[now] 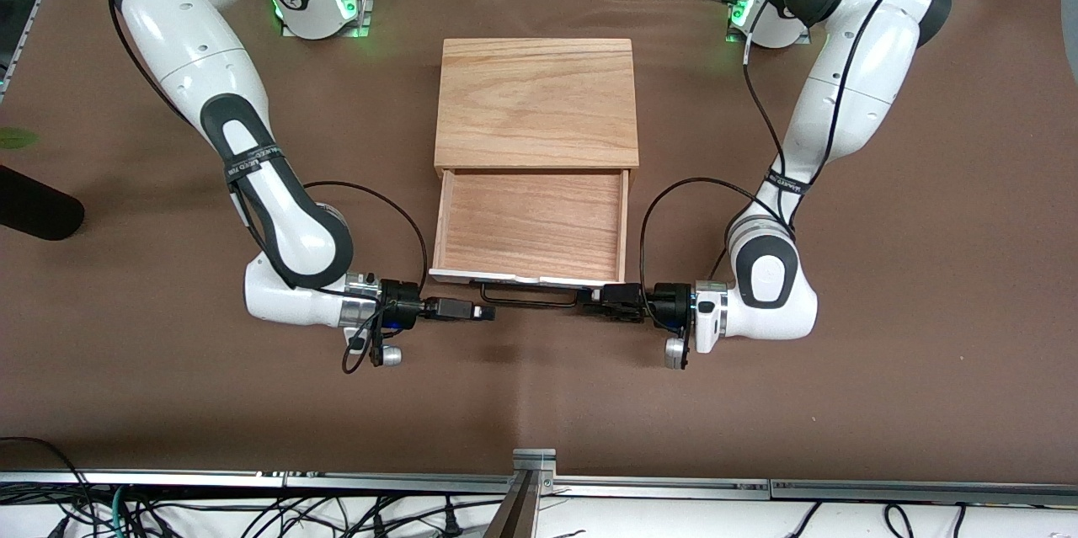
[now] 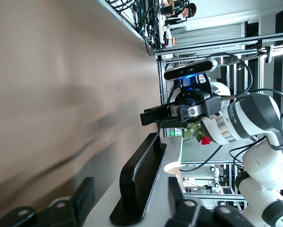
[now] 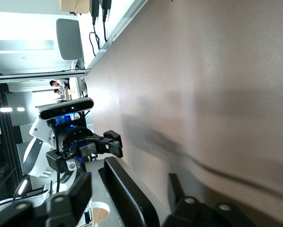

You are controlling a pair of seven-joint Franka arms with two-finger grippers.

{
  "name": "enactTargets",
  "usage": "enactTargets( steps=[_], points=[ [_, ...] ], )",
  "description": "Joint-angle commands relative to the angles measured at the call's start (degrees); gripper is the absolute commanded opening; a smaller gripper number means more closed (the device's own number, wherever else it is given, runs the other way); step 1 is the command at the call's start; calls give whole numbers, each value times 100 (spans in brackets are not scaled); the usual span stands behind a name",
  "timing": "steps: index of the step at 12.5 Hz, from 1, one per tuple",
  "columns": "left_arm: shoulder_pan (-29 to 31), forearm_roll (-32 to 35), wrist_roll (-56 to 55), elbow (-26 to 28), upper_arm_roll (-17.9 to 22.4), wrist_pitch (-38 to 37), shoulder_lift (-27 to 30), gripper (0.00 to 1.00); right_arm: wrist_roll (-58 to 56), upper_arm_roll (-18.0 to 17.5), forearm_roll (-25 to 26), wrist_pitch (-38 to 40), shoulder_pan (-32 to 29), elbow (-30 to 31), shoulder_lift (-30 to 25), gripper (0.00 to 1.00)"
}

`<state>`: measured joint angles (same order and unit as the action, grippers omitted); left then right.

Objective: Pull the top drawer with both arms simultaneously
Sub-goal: 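Pull the handle out from the box with both grippers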

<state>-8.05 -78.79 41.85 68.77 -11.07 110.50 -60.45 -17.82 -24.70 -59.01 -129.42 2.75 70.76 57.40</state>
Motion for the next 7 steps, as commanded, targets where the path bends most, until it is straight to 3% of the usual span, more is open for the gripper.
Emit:
enactTargets(
  steps=[1,3,5,7],
  points=[
    [-13,-49,-44,-21,35,-55,33,100,147,-9,126,13,15,-71,-106,100],
    [-4,-31,-219,-47,43,-55,68,100,147,44,144,57,-20,16,-395,100],
    [14,230,-632,-83,87,-55,217,100,121,420,318,127,-38,786,-1306,100],
    [23,975,-1211,-91,114,-55,550,100,120,816,809,634,-82,1421,-2168,100]
  ],
)
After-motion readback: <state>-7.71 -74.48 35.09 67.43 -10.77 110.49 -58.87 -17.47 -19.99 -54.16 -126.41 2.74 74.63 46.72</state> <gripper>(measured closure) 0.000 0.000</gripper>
